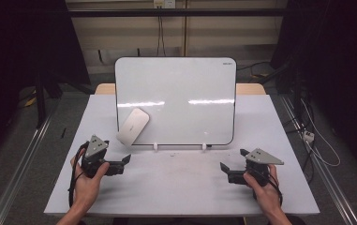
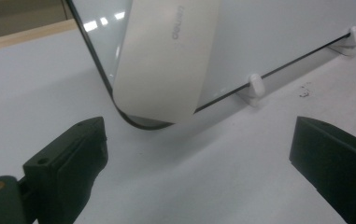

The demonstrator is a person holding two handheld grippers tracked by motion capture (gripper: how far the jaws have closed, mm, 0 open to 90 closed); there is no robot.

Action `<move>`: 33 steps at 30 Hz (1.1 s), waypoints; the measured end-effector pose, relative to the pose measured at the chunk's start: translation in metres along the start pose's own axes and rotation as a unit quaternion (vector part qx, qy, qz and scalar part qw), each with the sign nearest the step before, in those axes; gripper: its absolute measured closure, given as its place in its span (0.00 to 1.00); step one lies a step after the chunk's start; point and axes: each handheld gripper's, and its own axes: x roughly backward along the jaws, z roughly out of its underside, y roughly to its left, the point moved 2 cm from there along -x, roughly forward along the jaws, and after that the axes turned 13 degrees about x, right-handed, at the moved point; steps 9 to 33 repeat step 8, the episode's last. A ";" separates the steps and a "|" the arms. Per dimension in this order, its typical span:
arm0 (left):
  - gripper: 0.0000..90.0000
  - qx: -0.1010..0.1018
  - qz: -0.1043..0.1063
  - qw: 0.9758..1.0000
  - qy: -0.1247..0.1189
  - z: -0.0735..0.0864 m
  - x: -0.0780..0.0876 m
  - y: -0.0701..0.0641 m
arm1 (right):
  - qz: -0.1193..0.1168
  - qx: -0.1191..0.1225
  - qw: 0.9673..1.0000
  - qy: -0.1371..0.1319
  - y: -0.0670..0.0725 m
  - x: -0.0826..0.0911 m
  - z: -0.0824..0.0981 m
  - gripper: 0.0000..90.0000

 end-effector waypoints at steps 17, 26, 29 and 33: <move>0.05 0.006 -0.010 1.000 -0.006 0.007 0.000 -0.002 | -0.005 0.002 1.000 0.000 0.002 0.000 0.000 0.07; 0.05 0.006 -0.010 1.000 -0.006 0.007 0.000 -0.002 | -0.005 0.002 1.000 0.000 0.002 0.000 0.000 0.07; 0.05 0.006 -0.010 1.000 -0.006 0.007 0.000 -0.002 | -0.005 0.002 1.000 0.000 0.002 0.000 0.000 0.07; 0.05 0.006 -0.010 1.000 -0.006 0.007 0.000 -0.002 | -0.005 0.002 1.000 0.000 0.002 0.000 0.000 0.07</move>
